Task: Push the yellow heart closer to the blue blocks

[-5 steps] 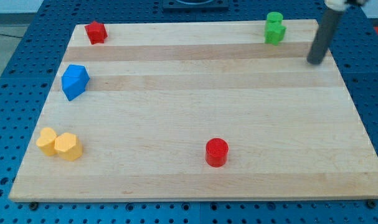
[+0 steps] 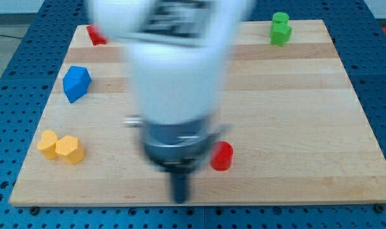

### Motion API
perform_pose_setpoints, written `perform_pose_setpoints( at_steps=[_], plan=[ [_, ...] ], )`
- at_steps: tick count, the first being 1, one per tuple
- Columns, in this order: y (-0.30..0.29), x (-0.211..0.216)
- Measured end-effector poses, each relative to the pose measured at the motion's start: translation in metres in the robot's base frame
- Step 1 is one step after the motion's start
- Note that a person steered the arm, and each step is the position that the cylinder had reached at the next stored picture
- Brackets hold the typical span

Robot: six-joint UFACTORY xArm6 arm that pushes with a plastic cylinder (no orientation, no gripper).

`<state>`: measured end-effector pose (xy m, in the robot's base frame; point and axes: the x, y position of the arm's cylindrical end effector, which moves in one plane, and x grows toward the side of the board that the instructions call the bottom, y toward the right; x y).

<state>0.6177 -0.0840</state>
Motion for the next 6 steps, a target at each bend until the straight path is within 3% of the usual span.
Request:
perform_pose_setpoints(
  at_steps=[1,2,3,4,5,6],
  plan=[
    [-0.129,-0.007],
    [-0.194,-0.061],
    [-0.171,-0.115],
    [-0.125,-0.136],
    [-0.107,-0.162],
    [-0.108,-0.162]
  ],
)
